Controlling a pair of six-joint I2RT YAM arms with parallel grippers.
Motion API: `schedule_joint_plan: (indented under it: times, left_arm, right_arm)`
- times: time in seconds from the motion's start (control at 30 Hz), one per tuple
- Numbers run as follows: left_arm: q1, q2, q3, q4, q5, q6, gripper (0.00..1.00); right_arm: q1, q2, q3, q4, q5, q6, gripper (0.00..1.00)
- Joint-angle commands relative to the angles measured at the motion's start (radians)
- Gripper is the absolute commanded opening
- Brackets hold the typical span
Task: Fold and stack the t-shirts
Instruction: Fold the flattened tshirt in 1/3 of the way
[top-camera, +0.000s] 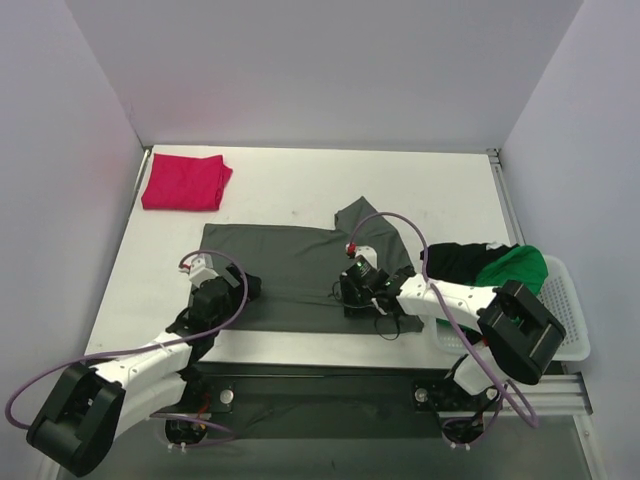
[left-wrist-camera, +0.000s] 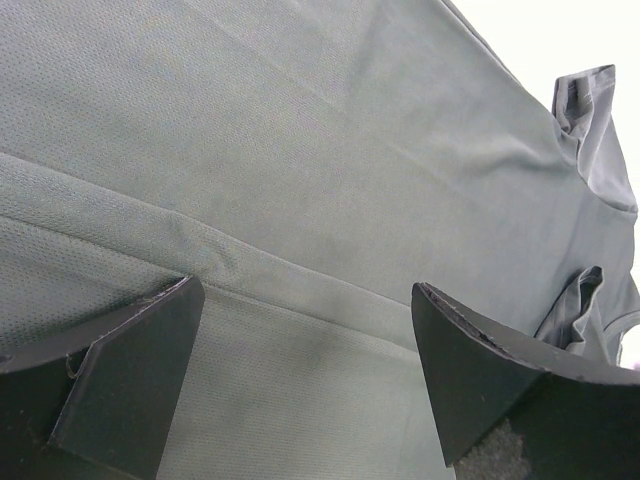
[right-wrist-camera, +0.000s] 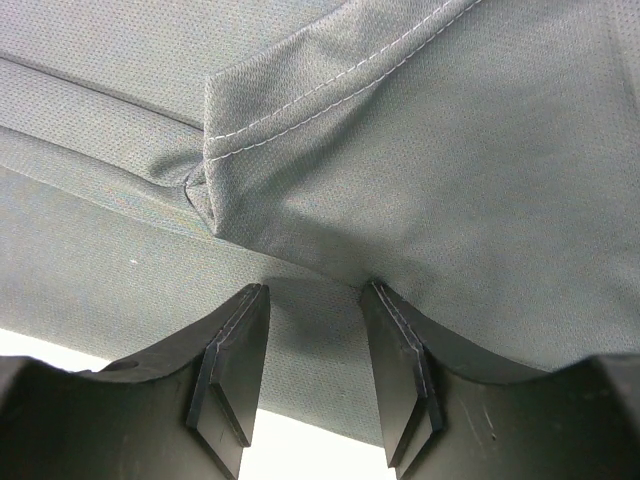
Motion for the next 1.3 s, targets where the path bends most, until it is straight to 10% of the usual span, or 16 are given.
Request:
schedule_joint_plan:
  times: [0.0,0.9,1.27]
  left_arm:
    - [-0.006,-0.055,-0.024,-0.147,-0.024,-0.028,0.97]
    - [-0.048,-0.402,-0.076,-0.506,-0.020,-0.118,0.97]
    - [-0.052,-0.370,0.166,-0.476,-0.040,0.046,0.97]
  right_arm:
    - [0.031,-0.023,-0.037,-0.057,0.008,0.041,0.44]
    - [0.172,-0.099,-0.123,-0.141,0.100,0.192,0.44]
    - [0.098,-0.250,0.084,-0.277,0.172,0.068,0.48]
